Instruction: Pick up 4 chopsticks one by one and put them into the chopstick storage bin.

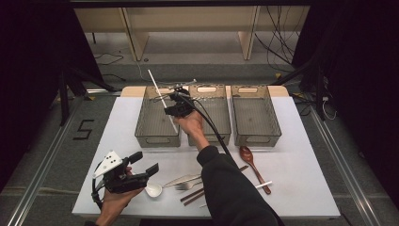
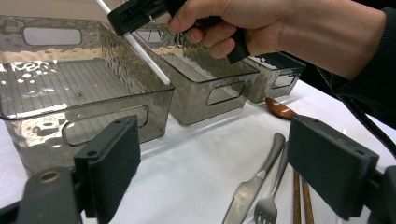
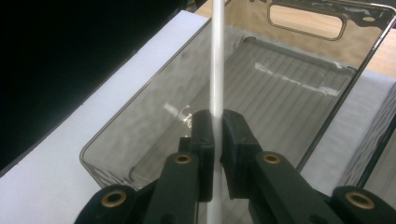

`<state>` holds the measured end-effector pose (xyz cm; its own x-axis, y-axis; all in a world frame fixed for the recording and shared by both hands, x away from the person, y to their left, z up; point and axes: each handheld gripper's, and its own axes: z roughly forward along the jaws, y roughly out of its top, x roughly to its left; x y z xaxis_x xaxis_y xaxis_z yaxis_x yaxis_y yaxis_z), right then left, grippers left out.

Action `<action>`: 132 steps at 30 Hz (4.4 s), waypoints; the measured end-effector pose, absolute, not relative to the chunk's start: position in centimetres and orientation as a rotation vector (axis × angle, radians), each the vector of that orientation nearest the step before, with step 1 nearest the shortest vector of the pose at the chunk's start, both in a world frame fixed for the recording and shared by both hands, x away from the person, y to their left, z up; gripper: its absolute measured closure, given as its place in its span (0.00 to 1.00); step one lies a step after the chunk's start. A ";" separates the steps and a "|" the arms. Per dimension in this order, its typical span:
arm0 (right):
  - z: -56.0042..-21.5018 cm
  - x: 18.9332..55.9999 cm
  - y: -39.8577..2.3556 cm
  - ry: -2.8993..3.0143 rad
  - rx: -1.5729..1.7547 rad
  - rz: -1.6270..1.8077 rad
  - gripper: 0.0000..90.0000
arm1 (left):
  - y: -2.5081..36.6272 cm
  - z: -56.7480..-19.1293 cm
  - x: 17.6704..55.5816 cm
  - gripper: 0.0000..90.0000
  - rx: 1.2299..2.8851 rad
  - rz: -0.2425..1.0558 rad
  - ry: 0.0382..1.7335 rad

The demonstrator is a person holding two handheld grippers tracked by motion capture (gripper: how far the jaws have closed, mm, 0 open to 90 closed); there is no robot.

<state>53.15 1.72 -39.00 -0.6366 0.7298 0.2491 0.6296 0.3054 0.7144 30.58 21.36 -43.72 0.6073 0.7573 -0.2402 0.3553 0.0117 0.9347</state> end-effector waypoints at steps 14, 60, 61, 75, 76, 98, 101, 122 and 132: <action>-40.1 53.1 2.4 2.453 1.316 1.213 0.93 | 21.4 -43.7 30.5 0.19 1.590 0.405 0.950; -33.8 44.2 -7.7 2.669 0.670 1.118 0.37 | 21.3 -43.8 30.6 0.19 1.600 0.407 0.964; -33.8 43.8 -8.1 2.673 0.650 1.110 0.37 | 21.3 -43.9 30.6 0.19 1.602 0.407 0.963; -36.4 38.7 -13.5 2.768 0.582 0.957 0.37 | 21.3 -43.9 30.7 0.19 1.599 0.405 0.970; -36.8 38.4 -13.8 2.773 0.587 0.934 0.36 | 21.3 -43.9 30.7 0.19 1.600 0.405 0.970; -42.2 34.3 -18.1 2.913 0.564 0.623 0.38 | 21.2 -44.0 30.8 0.19 1.613 0.411 0.971; -42.6 34.0 -18.2 2.923 0.556 0.597 0.39 | 21.2 -44.1 30.8 0.19 1.613 0.410 0.974; -45.4 33.6 -18.2 2.992 0.377 0.319 0.55 | 21.1 -44.1 30.8 0.19 1.617 0.407 0.968; -45.4 34.1 -17.3 3.032 0.294 0.213 0.69 | 21.1 -44.1 30.8 0.19 1.618 0.405 0.968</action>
<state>34.11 -17.32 -45.44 -0.9776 0.1970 -0.0740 0.1847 0.9717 0.1469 30.83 21.09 -44.09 0.6004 0.7652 -0.2322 0.3720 -0.0103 0.9282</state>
